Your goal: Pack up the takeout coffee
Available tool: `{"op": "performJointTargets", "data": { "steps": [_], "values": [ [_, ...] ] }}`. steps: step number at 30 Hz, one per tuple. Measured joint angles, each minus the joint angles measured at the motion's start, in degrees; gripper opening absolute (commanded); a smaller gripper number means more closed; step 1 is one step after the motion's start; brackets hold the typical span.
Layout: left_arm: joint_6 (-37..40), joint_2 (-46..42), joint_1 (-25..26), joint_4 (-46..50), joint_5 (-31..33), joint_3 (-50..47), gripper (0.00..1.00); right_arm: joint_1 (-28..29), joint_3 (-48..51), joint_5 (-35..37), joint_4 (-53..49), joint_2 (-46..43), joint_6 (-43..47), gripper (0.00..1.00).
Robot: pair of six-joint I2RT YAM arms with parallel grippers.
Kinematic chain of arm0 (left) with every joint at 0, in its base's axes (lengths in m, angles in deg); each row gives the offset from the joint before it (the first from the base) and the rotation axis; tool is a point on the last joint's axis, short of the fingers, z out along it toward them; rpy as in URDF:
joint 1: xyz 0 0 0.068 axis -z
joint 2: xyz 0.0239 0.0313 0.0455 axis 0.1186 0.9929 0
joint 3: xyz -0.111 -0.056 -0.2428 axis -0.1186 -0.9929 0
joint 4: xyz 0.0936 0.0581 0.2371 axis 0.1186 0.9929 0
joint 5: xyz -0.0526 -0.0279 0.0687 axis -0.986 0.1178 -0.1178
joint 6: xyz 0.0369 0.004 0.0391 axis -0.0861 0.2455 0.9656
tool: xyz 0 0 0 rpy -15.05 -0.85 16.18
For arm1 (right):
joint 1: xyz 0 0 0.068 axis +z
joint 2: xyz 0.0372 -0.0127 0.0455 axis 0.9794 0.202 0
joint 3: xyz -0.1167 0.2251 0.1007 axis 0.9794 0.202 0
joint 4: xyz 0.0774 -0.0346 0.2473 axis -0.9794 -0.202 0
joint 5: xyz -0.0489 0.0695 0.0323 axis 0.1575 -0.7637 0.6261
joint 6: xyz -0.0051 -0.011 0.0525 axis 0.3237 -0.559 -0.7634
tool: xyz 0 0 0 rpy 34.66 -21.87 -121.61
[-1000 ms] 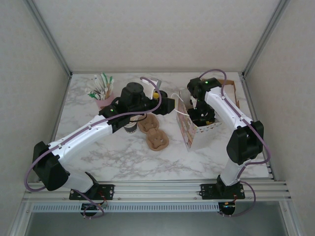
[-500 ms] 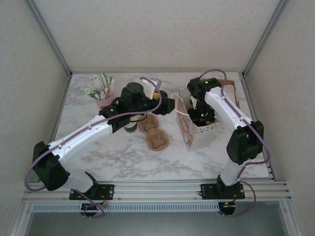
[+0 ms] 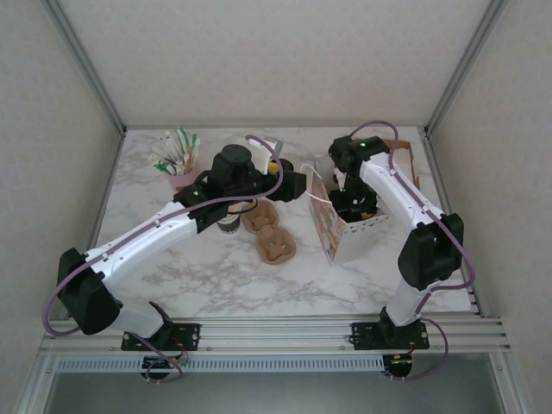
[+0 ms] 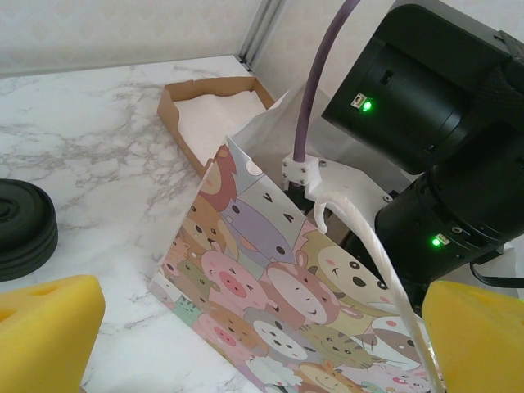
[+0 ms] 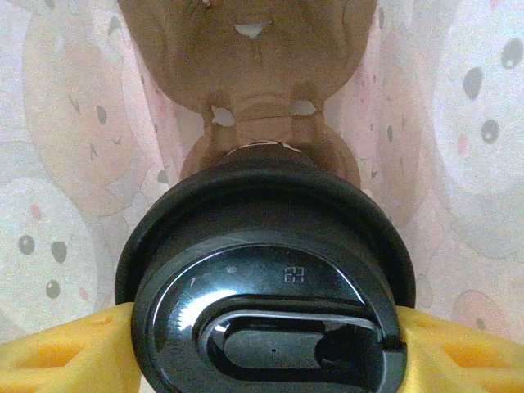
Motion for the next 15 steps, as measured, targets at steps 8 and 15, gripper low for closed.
{"op": "performJointTargets", "data": {
  "steps": [8, 15],
  "values": [
    [0.0, 1.1, 0.0, -0.3, 0.0, 0.0, 1.00, 0.0, 2.3, 0.4, 0.7, -2.1, 0.0, 0.69],
    [0.0, 1.1, 0.0, -0.4, 0.0, 0.0, 1.00, 0.0, 6.3, 0.4, 3.3, -2.5, -0.3, 0.70]
  ]
}}
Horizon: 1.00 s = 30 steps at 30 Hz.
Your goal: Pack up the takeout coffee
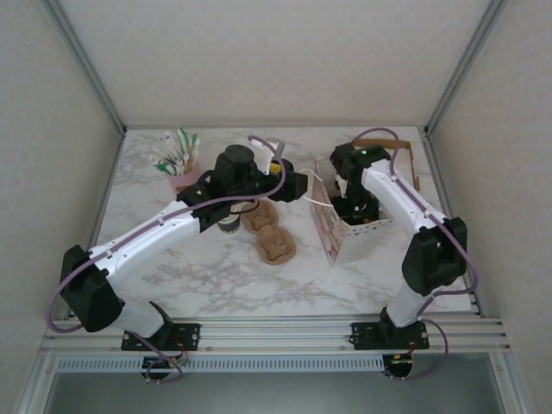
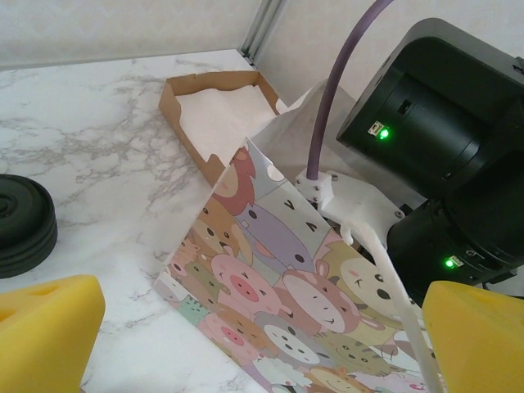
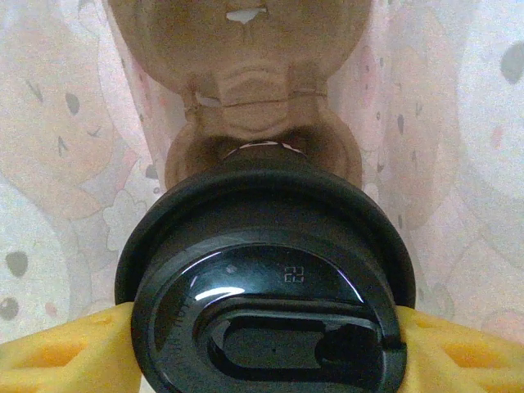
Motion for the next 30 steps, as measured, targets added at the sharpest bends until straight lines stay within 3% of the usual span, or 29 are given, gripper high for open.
{"op": "performJointTargets", "data": {
  "steps": [30],
  "values": [
    [0.0, 0.0, 0.4, 0.0, 0.0, 0.0, 1.00, 0.0, 1.3, 0.0, 1.6, -1.0, 0.0, 0.72]
  ]
}}
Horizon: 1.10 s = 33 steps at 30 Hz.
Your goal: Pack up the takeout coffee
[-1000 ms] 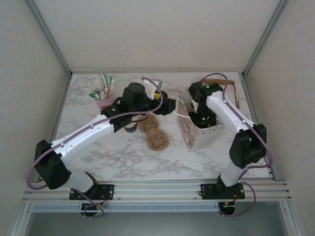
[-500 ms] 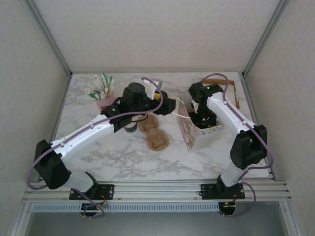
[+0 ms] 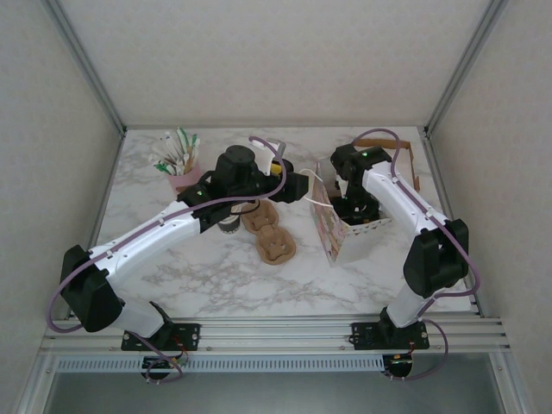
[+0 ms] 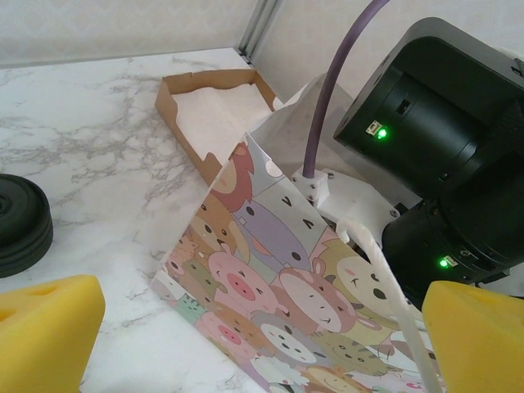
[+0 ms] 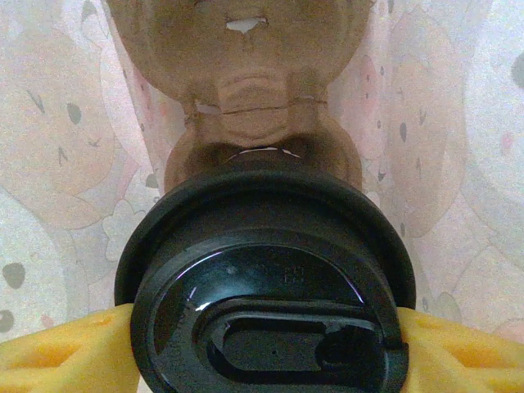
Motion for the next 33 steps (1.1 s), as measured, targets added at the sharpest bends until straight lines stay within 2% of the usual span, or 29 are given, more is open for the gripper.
{"op": "performJointTargets", "data": {
  "steps": [33],
  "values": [
    [0.0, 0.0, 0.3, 0.0, 0.2, 0.0, 1.00, 0.0, 3.7, 0.2, 4.9, -2.0, 0.0, 0.75]
  ]
}}
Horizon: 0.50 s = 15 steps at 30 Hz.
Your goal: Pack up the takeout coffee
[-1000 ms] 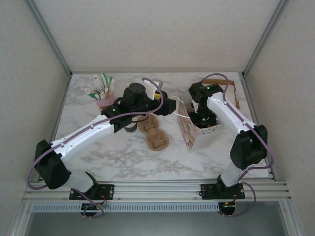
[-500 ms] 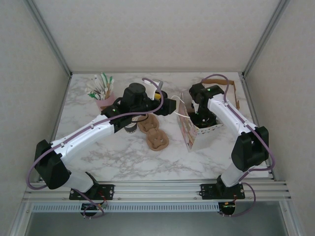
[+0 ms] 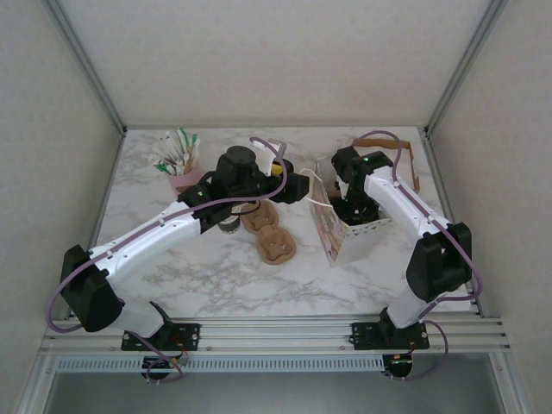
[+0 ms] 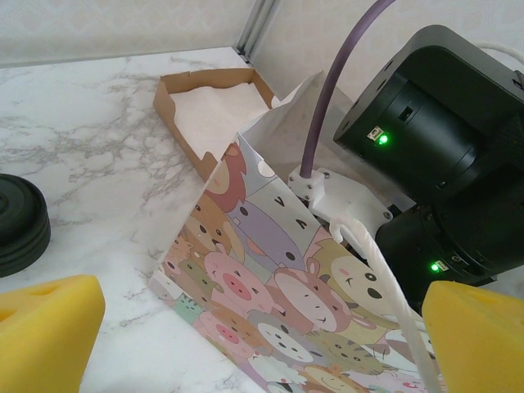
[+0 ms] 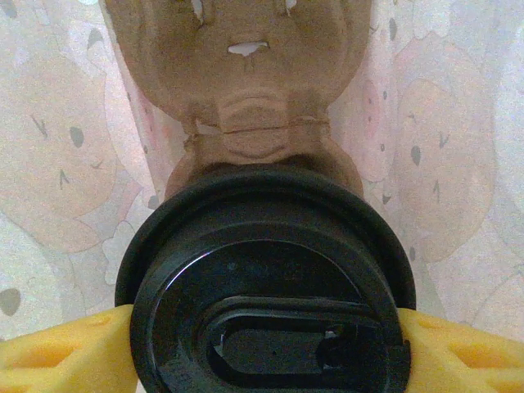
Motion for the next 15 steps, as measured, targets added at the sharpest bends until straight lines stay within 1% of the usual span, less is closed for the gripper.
{"op": "performJointTargets", "data": {
  "steps": [6, 15],
  "values": [
    [0.0, 0.0, 0.0, 0.0, 0.0, 0.0, 1.00, 0.0, 0.0, 0.2, -0.2, -0.2, -0.2, 0.82],
    [0.0, 0.0, 0.0, 0.0, 0.0, 0.0, 1.00, 0.0, -1.1, 0.2, -2.2, -1.3, -0.4, 0.87]
  ]
}}
